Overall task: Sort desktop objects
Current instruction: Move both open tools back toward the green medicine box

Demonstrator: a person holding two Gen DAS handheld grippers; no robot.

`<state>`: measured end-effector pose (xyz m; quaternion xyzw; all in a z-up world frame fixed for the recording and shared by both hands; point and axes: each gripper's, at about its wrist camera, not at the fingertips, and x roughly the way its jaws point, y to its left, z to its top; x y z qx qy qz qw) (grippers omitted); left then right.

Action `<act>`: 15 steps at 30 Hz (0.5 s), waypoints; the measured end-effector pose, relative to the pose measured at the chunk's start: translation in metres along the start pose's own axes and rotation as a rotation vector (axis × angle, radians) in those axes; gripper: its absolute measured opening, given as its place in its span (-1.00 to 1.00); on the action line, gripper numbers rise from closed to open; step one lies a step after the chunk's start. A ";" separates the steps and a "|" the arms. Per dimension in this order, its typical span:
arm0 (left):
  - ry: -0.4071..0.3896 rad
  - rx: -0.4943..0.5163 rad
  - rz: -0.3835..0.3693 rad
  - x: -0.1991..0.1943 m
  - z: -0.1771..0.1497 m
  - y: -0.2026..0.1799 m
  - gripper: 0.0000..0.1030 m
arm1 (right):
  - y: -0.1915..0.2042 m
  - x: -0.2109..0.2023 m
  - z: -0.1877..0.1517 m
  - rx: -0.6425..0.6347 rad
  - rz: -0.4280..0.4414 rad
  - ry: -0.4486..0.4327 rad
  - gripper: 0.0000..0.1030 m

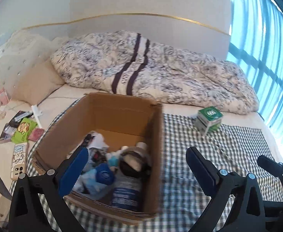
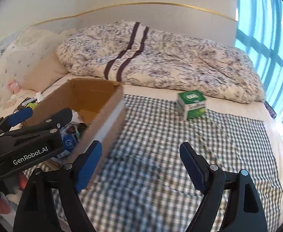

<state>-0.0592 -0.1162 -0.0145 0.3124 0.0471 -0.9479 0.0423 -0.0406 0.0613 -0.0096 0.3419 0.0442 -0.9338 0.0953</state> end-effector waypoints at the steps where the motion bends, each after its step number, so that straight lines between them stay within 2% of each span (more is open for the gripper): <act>1: 0.001 0.008 -0.005 -0.001 -0.001 -0.008 1.00 | -0.008 -0.003 -0.002 0.009 -0.006 -0.002 0.65; 9: 0.015 0.047 -0.016 0.001 -0.004 -0.061 1.00 | -0.079 -0.013 -0.015 0.110 -0.059 0.001 0.69; 15: 0.048 0.087 -0.022 0.018 -0.010 -0.091 1.00 | -0.116 -0.006 -0.021 0.172 -0.069 0.014 0.70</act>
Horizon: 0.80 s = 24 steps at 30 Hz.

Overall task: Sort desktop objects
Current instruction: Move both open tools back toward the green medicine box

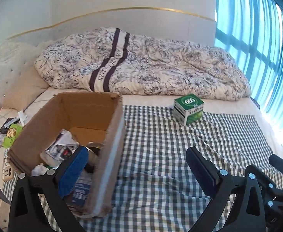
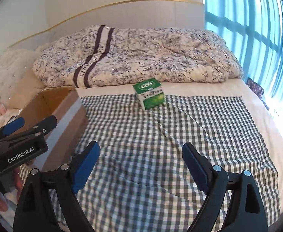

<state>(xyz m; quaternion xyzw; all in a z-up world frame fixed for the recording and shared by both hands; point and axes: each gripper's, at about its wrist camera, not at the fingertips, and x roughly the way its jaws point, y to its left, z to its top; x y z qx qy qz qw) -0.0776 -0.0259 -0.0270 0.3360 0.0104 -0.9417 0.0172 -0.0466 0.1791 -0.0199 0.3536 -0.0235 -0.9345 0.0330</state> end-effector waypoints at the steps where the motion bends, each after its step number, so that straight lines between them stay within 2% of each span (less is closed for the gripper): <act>1: 0.006 0.005 -0.001 0.003 0.000 -0.004 1.00 | -0.003 0.003 0.000 0.002 0.000 0.005 0.70; 15: 0.090 0.015 -0.026 0.080 0.001 -0.040 1.00 | -0.046 0.069 0.029 0.020 0.003 0.059 0.70; 20: 0.145 0.013 -0.036 0.114 -0.002 -0.045 1.00 | -0.053 0.104 0.050 0.028 0.052 0.095 0.70; 24: 0.156 0.019 -0.034 0.136 0.002 -0.048 1.00 | -0.045 0.139 0.068 -0.036 0.081 0.131 0.70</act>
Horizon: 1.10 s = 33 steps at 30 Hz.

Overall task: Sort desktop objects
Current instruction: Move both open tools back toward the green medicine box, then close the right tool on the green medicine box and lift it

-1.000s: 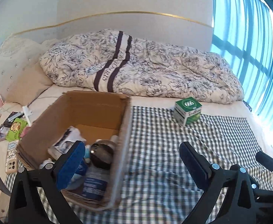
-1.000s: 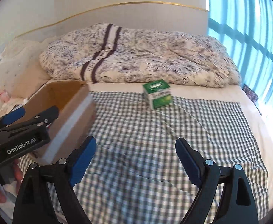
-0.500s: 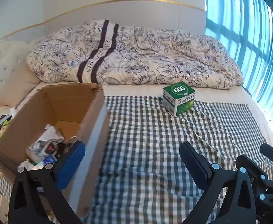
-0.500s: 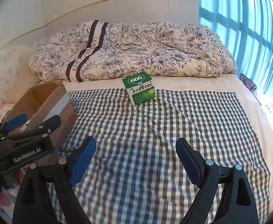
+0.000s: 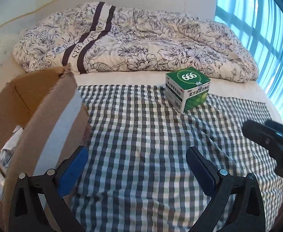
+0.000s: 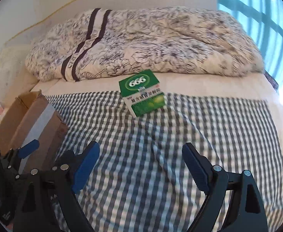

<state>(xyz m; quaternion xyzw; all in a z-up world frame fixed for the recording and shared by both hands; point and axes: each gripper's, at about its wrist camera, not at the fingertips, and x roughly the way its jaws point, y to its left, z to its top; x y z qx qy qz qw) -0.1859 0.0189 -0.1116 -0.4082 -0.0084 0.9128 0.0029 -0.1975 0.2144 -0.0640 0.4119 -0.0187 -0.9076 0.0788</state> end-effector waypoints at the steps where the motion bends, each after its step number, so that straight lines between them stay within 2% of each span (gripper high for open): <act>1: 0.001 -0.002 0.003 0.006 0.002 -0.001 1.00 | 0.002 0.007 0.004 -0.017 -0.001 0.004 0.70; 8: 0.022 -0.029 -0.013 0.041 0.015 -0.005 1.00 | 0.001 0.051 0.026 -0.097 0.116 0.010 0.70; 12: 0.045 -0.024 -0.024 0.057 0.013 -0.010 1.00 | 0.002 0.083 0.036 -0.159 0.149 0.066 0.70; 14: 0.056 -0.014 -0.025 0.064 0.011 -0.012 1.00 | 0.004 0.098 0.039 -0.180 0.124 0.078 0.70; 20: 0.087 -0.022 -0.020 0.081 0.008 -0.007 1.00 | 0.007 0.119 0.050 -0.212 0.030 0.035 0.70; 24: 0.103 -0.026 -0.012 0.089 0.004 -0.003 1.00 | 0.007 0.128 0.056 -0.232 0.024 0.035 0.70; 28: 0.115 -0.035 -0.016 0.097 0.002 -0.001 1.00 | 0.012 0.134 0.060 -0.293 -0.019 0.005 0.70; 33: 0.124 -0.034 -0.026 0.102 0.000 -0.003 1.00 | 0.011 0.146 0.068 -0.302 -0.012 0.007 0.70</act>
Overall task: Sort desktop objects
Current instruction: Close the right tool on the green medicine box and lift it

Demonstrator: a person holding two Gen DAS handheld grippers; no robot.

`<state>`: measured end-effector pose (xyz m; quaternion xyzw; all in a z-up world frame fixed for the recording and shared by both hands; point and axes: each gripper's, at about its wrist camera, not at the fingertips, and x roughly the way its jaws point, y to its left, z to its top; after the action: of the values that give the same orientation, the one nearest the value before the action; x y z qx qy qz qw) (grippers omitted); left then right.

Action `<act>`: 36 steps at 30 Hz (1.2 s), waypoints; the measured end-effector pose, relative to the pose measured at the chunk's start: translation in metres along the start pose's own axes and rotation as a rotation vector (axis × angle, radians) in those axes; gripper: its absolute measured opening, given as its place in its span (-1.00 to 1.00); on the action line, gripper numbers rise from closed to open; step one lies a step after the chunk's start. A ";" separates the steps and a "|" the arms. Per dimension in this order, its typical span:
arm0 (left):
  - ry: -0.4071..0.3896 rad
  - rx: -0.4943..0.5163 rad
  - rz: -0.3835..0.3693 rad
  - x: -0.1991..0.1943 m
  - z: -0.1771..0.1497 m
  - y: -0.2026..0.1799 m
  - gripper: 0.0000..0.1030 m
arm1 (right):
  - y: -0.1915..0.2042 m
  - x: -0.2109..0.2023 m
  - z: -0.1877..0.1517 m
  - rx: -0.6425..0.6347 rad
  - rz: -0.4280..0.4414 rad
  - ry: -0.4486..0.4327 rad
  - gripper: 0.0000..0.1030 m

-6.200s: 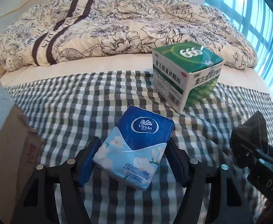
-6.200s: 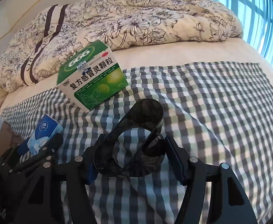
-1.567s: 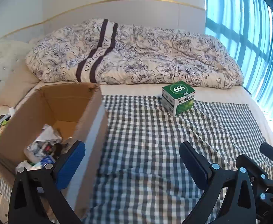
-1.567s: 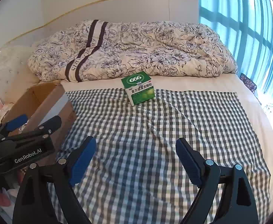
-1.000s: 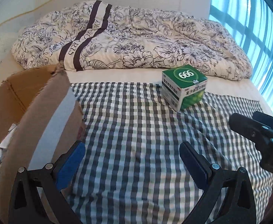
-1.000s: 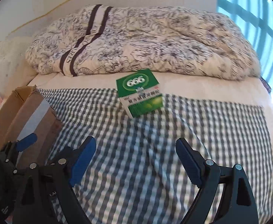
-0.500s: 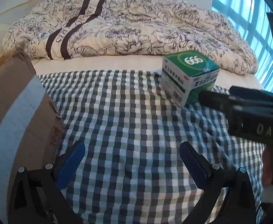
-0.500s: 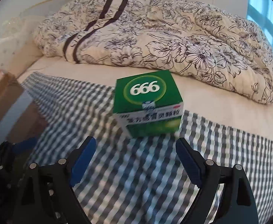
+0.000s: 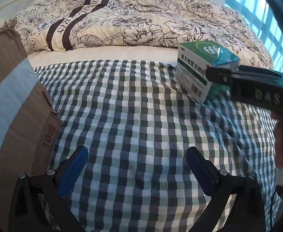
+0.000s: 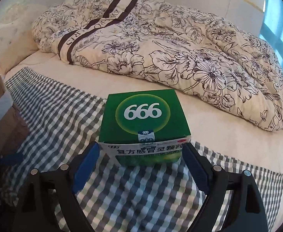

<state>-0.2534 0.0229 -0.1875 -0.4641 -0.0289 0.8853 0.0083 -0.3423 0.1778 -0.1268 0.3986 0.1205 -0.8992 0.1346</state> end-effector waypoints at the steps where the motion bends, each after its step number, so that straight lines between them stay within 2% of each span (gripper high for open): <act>1: 0.001 0.002 0.000 0.001 -0.001 0.000 1.00 | -0.002 0.004 0.001 0.009 0.002 0.004 0.70; 11: 0.018 0.004 0.005 0.009 -0.003 0.001 1.00 | -0.010 0.033 0.009 0.030 -0.007 0.043 0.70; 14: 0.017 -0.001 0.005 0.011 -0.003 0.001 1.00 | -0.016 0.025 0.004 0.167 0.059 0.046 0.70; 17: 0.016 -0.008 0.001 0.012 -0.004 0.002 1.00 | -0.021 0.014 0.001 0.361 0.182 0.037 0.70; 21: 0.018 -0.008 -0.009 0.012 -0.006 0.002 1.00 | -0.031 0.009 0.010 0.574 0.203 0.081 0.70; 23: 0.011 -0.014 -0.015 0.009 -0.007 0.003 1.00 | -0.034 0.010 0.018 0.629 0.176 0.097 0.70; 29: -0.008 -0.036 -0.009 0.003 -0.015 0.009 1.00 | -0.034 0.034 0.036 0.709 -0.038 0.168 0.70; 32: 0.001 -0.043 -0.004 0.004 -0.018 0.013 1.00 | -0.036 0.044 0.045 0.756 -0.087 0.158 0.70; 36: 0.005 -0.059 -0.014 0.005 -0.019 0.019 1.00 | -0.036 0.057 0.053 0.783 -0.142 0.186 0.74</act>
<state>-0.2407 0.0048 -0.2034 -0.4659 -0.0580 0.8829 0.0008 -0.4279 0.1854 -0.1308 0.4901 -0.1921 -0.8442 -0.1011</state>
